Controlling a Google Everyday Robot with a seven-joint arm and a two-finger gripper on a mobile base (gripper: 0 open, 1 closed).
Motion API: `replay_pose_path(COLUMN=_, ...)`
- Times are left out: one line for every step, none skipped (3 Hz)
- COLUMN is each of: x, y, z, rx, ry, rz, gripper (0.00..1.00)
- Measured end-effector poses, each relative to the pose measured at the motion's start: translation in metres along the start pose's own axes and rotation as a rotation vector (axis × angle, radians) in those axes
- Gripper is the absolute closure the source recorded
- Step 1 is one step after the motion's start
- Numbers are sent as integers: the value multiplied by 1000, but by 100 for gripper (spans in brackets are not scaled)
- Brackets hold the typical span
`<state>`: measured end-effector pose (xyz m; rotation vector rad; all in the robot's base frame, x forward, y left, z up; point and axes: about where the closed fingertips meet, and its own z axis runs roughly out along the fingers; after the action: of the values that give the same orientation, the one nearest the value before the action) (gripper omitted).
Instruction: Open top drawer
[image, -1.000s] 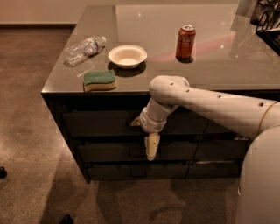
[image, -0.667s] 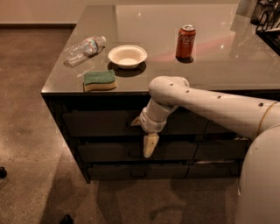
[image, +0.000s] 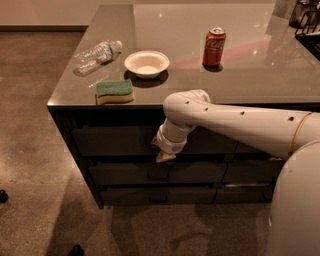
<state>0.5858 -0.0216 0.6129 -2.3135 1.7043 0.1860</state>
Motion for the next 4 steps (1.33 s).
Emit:
replay_pose_path(x=0, y=-1, z=0, rx=0, ry=0, rz=0, gripper=66)
replay_pose_path(x=0, y=-1, z=0, rx=0, ry=0, rz=0, gripper=64)
replay_pose_path(x=1, y=-2, z=0, rx=0, ry=0, rz=0, gripper=77)
replay_pose_path(x=2, y=-4, z=0, rx=0, ry=0, rz=0, gripper=77)
